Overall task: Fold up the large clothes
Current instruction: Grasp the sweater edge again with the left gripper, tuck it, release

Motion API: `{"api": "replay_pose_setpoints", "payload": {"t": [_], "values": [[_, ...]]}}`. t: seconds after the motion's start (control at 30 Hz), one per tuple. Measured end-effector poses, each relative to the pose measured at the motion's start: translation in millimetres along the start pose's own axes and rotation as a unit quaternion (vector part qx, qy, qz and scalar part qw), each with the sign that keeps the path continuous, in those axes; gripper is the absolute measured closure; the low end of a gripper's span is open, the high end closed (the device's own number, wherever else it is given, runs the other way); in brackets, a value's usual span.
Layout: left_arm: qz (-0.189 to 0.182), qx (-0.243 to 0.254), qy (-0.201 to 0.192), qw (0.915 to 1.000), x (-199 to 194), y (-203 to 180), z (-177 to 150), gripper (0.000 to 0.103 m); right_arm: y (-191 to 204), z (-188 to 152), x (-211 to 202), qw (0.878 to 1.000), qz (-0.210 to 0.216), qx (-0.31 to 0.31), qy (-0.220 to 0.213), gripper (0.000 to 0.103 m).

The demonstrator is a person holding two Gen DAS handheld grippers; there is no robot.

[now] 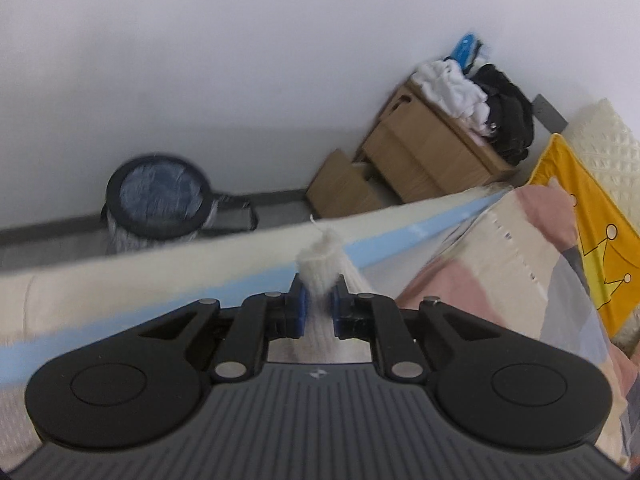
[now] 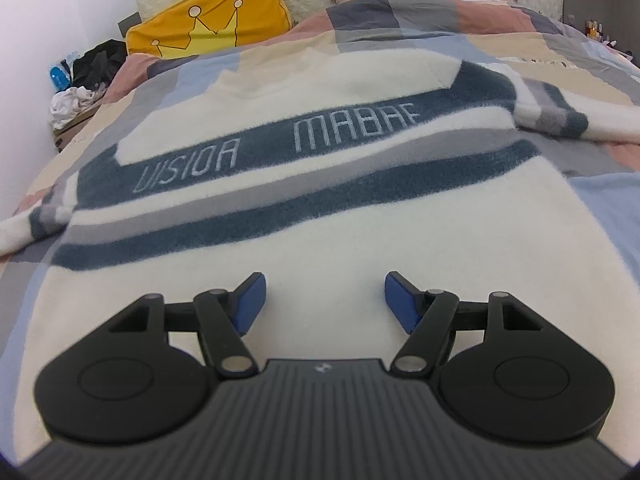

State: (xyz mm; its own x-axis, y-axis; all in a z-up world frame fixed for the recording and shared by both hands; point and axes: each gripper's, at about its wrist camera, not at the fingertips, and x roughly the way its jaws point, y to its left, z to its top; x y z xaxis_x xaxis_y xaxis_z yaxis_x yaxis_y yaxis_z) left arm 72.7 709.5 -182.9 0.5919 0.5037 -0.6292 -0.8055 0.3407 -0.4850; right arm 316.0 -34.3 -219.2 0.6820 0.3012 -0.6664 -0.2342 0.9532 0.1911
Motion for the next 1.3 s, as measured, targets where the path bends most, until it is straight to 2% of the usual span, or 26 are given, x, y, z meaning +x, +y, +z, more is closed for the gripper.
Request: {"api": "replay_pose_setpoints", "payload": {"t": [0.13, 0.17, 0.27, 0.33, 0.5, 0.63, 0.77, 0.93, 1.07, 1.17, 1.2, 1.3], "values": [[0.001, -0.021, 0.021, 0.9995, -4.3, 24.2, -10.0, 0.071, 0.4, 1.5, -1.3, 1.000, 0.006, 0.004, 0.000, 0.033], [0.005, -0.020, 0.027, 0.9994, 0.1, 27.5, -10.2, 0.064, 1.1, 1.5, -2.0, 1.000, 0.007, 0.004, -0.001, 0.033], [0.000, -0.019, 0.048, 0.9986, -5.6, 33.2, -5.3, 0.061, 1.7, 1.3, -4.0, 1.000, 0.008, 0.004, -0.002, 0.034], [-0.002, -0.015, 0.060, 0.9981, -14.5, 33.0, 1.0, 0.054, 1.6, 1.2, -5.5, 1.000, 0.007, 0.005, -0.003, 0.034], [0.019, 0.062, 0.060, 0.9961, -43.2, 8.6, 15.3, 0.049, 4.0, 1.8, -9.3, 1.000, 0.009, -0.001, -0.007, 0.034], [0.020, 0.122, 0.068, 0.9900, -56.1, -24.5, 21.7, 0.049, 4.1, 0.7, -13.9, 1.000, 0.013, -0.008, -0.012, 0.034], [-0.012, 0.162, 0.077, 0.9837, -54.6, -64.4, 4.8, 0.049, 2.7, 0.4, -14.1, 1.000, 0.016, -0.009, -0.013, 0.035], [-0.052, 0.206, 0.104, 0.9715, -29.4, -121.3, -36.5, 0.051, -0.4, 0.5, -10.2, 1.000, 0.007, -0.012, -0.013, 0.036], [-0.061, 0.269, 0.115, 0.9542, -5.8, -166.5, -64.3, 0.065, -3.2, -0.8, -6.6, 1.000, 0.009, -0.002, -0.006, 0.036], [-0.052, 0.315, 0.125, 0.9393, 13.0, -188.8, -79.9, 0.074, -2.1, -0.8, -4.8, 1.000, 0.009, -0.005, -0.008, 0.036], [-0.045, 0.332, 0.140, 0.9319, 20.8, -194.6, -85.2, 0.078, -1.7, -0.9, -3.6, 1.000, 0.009, -0.006, -0.008, 0.036], [-0.026, 0.354, 0.180, 0.9176, 38.3, -197.5, -95.1, 0.084, -1.5, -0.8, 0.6, 1.000, 0.008, -0.005, -0.006, 0.034]]}}
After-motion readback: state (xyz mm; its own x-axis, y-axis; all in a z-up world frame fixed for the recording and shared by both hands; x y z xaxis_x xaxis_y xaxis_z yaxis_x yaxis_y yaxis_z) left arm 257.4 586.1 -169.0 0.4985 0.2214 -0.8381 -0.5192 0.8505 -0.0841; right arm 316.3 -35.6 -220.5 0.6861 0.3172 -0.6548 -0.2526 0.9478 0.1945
